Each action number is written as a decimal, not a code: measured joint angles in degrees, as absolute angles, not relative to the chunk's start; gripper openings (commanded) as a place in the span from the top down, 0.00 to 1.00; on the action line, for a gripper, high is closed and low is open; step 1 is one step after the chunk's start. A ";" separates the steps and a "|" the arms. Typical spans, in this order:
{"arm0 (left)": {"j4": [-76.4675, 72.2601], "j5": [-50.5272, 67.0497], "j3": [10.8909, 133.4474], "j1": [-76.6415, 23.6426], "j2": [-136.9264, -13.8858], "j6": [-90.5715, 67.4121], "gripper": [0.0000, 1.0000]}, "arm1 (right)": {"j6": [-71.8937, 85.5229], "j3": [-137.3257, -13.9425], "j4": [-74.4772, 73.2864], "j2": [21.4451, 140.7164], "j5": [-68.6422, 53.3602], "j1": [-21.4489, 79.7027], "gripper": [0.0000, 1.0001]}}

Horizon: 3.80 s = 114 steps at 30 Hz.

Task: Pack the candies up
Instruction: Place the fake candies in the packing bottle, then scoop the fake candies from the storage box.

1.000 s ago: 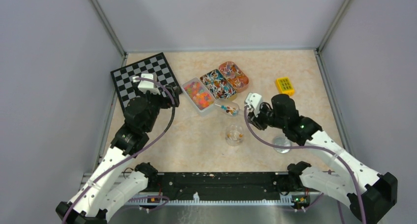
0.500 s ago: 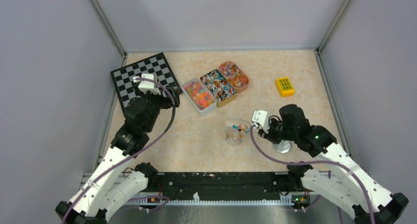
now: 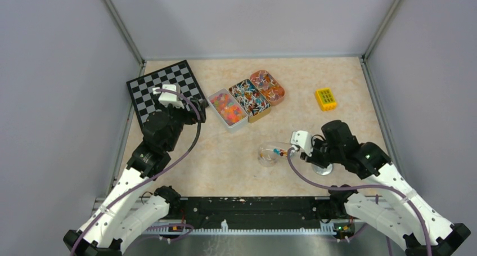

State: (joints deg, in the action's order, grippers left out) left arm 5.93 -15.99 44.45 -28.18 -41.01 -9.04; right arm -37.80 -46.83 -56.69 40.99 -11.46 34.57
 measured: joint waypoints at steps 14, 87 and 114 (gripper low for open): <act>5.91 -15.99 44.45 -28.25 -41.01 -9.04 0.01 | -38.41 -50.19 -60.07 44.01 -9.02 34.59 1.00; 5.91 -16.16 44.40 -28.29 -41.52 -9.04 0.01 | -35.70 -57.76 -68.42 51.29 -4.99 36.36 1.00; 5.91 -16.16 44.38 -28.29 -41.47 -9.04 0.01 | -25.52 -67.64 -64.90 55.72 -1.87 36.75 1.00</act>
State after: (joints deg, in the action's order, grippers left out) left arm 5.91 -16.16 44.38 -28.29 -41.47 -9.04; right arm -25.52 -67.64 -64.90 55.72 -1.87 36.75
